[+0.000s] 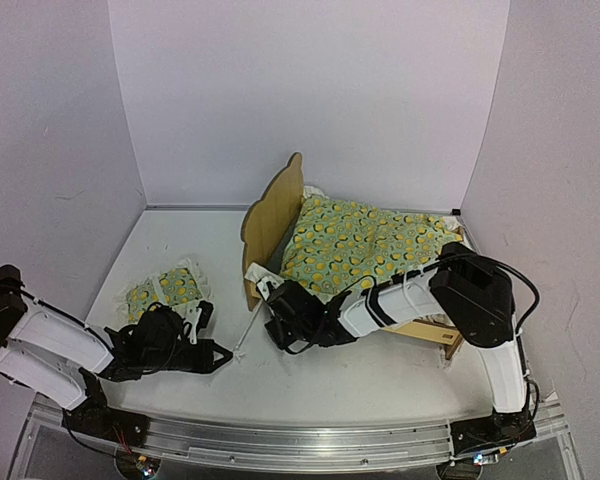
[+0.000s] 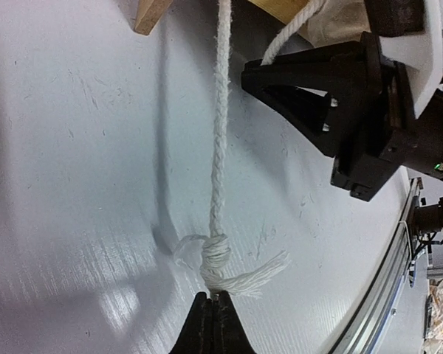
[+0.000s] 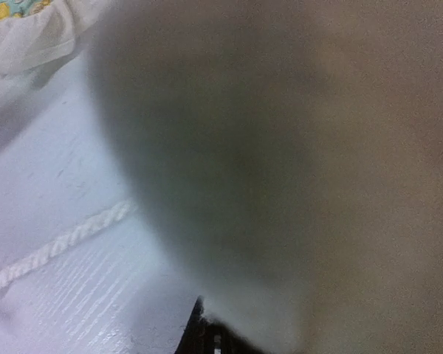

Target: Set up the pet bed

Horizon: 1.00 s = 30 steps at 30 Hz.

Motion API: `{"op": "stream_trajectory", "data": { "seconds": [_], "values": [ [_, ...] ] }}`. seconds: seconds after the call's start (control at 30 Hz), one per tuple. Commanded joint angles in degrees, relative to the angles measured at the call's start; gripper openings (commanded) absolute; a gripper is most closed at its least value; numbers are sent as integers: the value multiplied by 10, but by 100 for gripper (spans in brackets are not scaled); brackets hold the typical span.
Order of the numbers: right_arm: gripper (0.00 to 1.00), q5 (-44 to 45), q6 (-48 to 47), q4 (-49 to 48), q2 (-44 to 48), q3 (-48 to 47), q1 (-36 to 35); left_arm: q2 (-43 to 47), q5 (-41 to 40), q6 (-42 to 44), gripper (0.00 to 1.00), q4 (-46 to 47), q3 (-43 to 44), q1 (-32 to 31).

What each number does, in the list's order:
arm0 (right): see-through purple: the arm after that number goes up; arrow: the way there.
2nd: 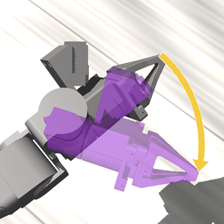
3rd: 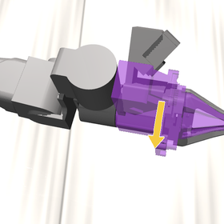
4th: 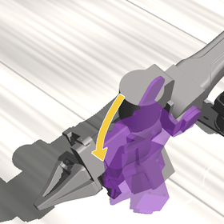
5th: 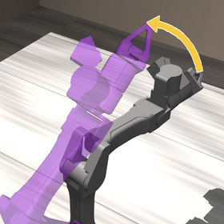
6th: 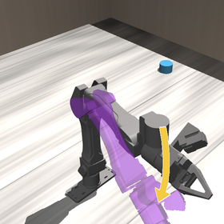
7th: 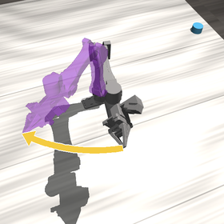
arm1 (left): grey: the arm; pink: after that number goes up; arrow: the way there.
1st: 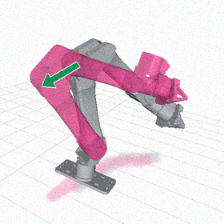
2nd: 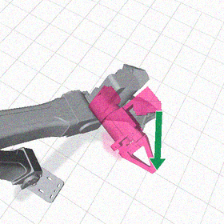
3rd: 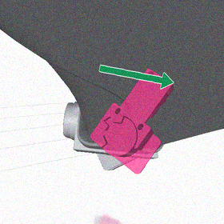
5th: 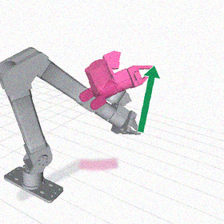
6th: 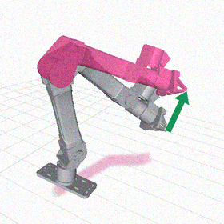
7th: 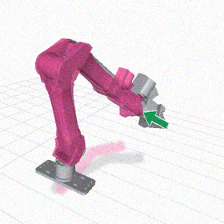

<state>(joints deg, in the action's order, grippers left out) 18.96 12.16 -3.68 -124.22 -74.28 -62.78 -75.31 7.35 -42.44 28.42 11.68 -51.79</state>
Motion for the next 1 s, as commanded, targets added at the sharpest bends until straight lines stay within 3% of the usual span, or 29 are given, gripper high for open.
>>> {"op": "stream_trajectory", "data": {
  "seconds": [0.0, 0.13, 0.3, 0.53, 0.67, 0.8, 0.9, 0.97],
  "values": [
    [0, -105, 85, -12, 87, -10, -2, -22, -7, 20, 0, 1, 23, 1],
    [0, -200, 171, -25, 136, -17, -2, -53, -5, 34, 0, 2, 45, 1],
    [0, -248, 220, -92, 120, -43, -1, -66, 12, 41, 0, 1, 62, 0],
    [0, -254, 196, -135, 20, -118, 0, -31, 27, 32, 0, 1, 56, -3],
    [0, -233, 170, -48, 7, -135, -2, 0, 31, 28, 0, 1, 47, -3],
    [20, -229, 161, 68, 44, -129, -3, 33, 32, 28, 0, 1, 40, -3],
    [43, -270, 162, 141, 80, -123, -3, 52, 18, 33, 0, -1, 37, -2],
    [52, -306, 162, 170, 97, -118, -3, 70, -2, 42, 0, -15, 34, 1]
  ]
}}
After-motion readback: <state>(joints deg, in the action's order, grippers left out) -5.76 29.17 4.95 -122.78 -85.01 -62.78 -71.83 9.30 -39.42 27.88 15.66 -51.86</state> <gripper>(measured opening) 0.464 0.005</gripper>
